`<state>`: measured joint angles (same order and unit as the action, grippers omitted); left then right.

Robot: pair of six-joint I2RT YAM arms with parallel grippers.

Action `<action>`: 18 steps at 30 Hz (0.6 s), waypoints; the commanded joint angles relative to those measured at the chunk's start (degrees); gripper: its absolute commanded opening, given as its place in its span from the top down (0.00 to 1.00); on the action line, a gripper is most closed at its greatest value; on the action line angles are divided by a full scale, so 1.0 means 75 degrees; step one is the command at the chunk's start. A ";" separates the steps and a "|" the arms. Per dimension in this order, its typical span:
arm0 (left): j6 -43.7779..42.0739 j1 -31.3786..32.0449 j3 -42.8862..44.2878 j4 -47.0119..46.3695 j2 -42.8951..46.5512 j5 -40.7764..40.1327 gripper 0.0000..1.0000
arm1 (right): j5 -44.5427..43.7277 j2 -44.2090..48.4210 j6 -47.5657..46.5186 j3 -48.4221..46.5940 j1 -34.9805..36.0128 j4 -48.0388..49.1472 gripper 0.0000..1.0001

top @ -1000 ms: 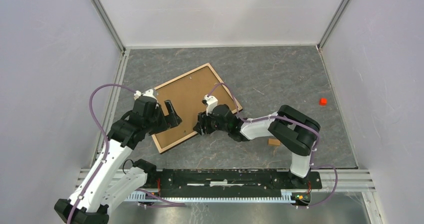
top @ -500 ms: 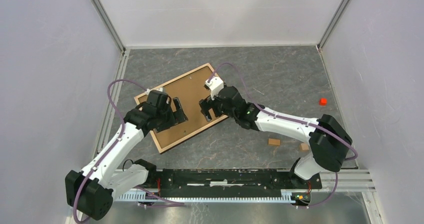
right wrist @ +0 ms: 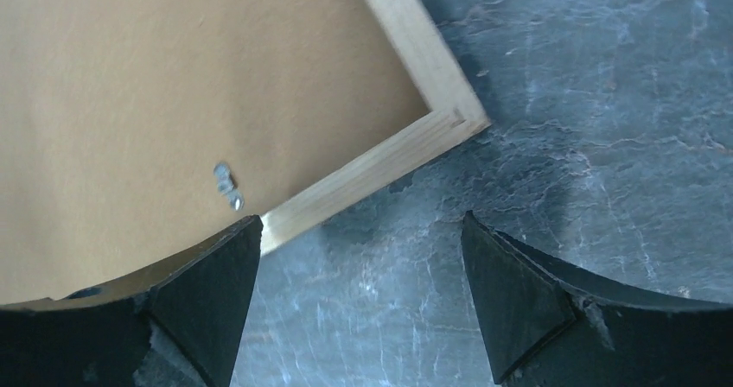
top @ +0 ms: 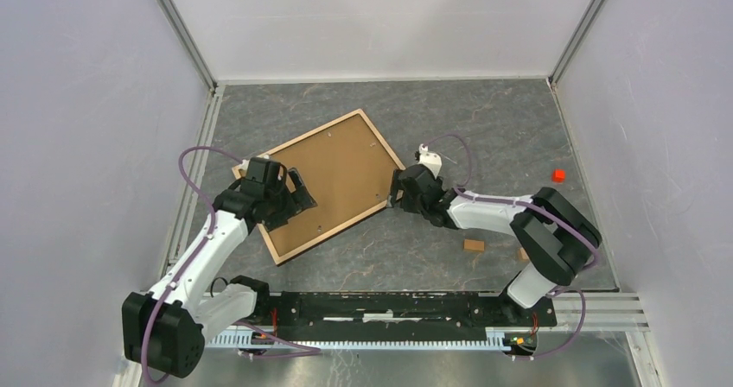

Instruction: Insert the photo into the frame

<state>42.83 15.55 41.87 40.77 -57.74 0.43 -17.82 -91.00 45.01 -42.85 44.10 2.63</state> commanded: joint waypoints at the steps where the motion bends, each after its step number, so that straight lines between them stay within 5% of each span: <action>1: 0.0101 -0.0017 0.0091 -0.0204 -0.0014 0.0319 0.00 | -0.1303 -0.0446 0.1699 -0.0600 0.0015 -0.0644 0.11; 12: 0.0263 -0.0023 0.0120 0.0063 0.0500 -0.1178 0.00 | -0.2835 -0.1015 0.3076 -0.0305 0.0097 -0.1509 0.31; 16: 0.0294 -0.0163 0.0101 -0.0058 0.0284 -0.1636 0.00 | -0.2890 -0.0921 0.3276 -0.0186 0.0084 -0.1908 0.55; 18: 0.0413 -0.0487 0.0112 0.0059 0.0065 -0.2800 0.00 | -0.2819 -0.0669 0.3490 0.0145 0.0091 -0.1952 0.65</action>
<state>42.85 14.92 41.87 41.67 -55.20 -8.16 -36.64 -96.66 67.85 -46.35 45.01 -2.55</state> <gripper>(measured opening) 0.996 0.419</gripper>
